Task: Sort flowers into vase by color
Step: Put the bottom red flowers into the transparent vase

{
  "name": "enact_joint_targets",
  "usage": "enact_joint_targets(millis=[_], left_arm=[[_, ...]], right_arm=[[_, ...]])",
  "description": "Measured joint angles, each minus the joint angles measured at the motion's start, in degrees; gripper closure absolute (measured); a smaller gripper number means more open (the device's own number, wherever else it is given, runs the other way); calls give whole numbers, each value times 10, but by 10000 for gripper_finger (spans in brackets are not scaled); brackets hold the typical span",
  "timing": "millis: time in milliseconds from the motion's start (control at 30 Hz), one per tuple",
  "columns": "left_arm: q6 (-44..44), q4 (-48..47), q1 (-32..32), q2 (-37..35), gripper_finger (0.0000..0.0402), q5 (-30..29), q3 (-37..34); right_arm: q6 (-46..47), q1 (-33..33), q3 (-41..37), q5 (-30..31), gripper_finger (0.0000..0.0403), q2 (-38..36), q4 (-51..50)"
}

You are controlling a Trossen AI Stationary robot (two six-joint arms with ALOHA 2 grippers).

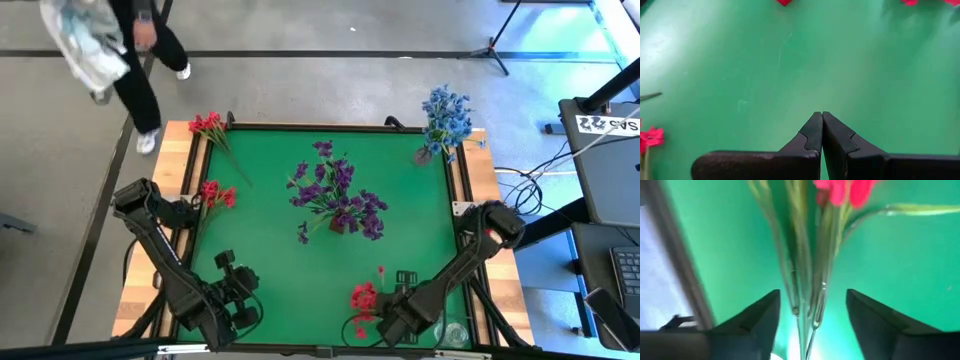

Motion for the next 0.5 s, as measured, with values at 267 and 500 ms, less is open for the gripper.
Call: enact_joint_targets(millis=[267,500], left_arm=[[-1,28,-11,0,399,-3,0],[-2,76,-12,0,399,-15,0]], right_arm=[[-66,-11,28,40,121,-15,41],[-61,-27,-5,60,157,27,129]])
